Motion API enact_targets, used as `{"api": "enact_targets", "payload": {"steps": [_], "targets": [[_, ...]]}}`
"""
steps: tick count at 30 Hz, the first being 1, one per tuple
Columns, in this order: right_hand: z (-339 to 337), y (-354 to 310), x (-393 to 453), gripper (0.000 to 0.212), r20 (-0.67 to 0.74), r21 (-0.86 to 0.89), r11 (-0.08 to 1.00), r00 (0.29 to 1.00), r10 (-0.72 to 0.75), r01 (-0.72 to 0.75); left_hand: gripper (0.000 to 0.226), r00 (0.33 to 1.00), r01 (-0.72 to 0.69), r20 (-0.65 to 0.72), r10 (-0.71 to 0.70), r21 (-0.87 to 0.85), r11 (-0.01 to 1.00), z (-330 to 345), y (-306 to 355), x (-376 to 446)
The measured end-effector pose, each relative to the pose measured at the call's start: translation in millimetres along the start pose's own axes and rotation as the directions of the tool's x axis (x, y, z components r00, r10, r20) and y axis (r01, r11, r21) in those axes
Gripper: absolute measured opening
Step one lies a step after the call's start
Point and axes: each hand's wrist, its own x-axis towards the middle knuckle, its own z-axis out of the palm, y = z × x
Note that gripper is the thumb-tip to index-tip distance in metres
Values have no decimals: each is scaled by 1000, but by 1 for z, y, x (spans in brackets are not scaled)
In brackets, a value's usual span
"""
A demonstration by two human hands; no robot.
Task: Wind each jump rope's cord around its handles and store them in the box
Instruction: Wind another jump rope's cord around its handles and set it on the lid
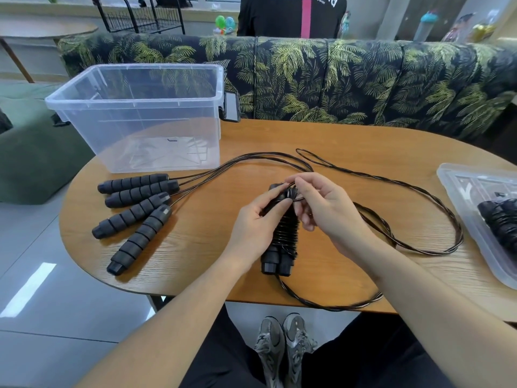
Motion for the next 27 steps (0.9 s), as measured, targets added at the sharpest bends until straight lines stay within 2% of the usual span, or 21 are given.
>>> {"api": "enact_targets", "payload": {"steps": [5,8,10,11,14,16,18,21,24,25,27], "targets": [[2,-8,0,22,54,164,983,996,76,-84,23,999,-43,1,43,56,998,2,6,-4],[9,-7,-3,22,-72,126,989,994,81,-71,20,1000,-6,-27,6,-18,1000,5,5,-6],[11,0,-6,34,-164,69,995,983,82,-71,20,998,1,-70,-5,-59,998,7,3,-7],[12,5,-7,43,-151,58,992,982,116,-108,20,997,-1,-76,-5,-83,997,8,1,-7],[17,14,-13,62,59,100,940,945,321,-326,22,995,20,-91,-39,-208,978,12,0,-8],[20,18,-14,58,134,147,908,918,374,-391,26,993,42,-98,-72,-277,960,14,1,-7],[21,20,-13,50,139,205,906,927,347,-370,25,991,62,-91,-94,-308,949,15,3,-6],[22,21,-15,41,97,264,908,946,311,-325,25,994,58,-81,-79,-237,970,12,5,-3],[20,20,-18,38,43,376,880,954,297,-290,24,988,44,-142,-63,-130,990,1,-1,0],[18,19,-19,39,40,395,872,954,297,-289,28,987,51,-150,-62,-73,996,-2,-2,1],[14,18,-19,39,55,395,869,952,301,-298,53,991,67,-122,-58,72,995,-6,0,-1]]}}
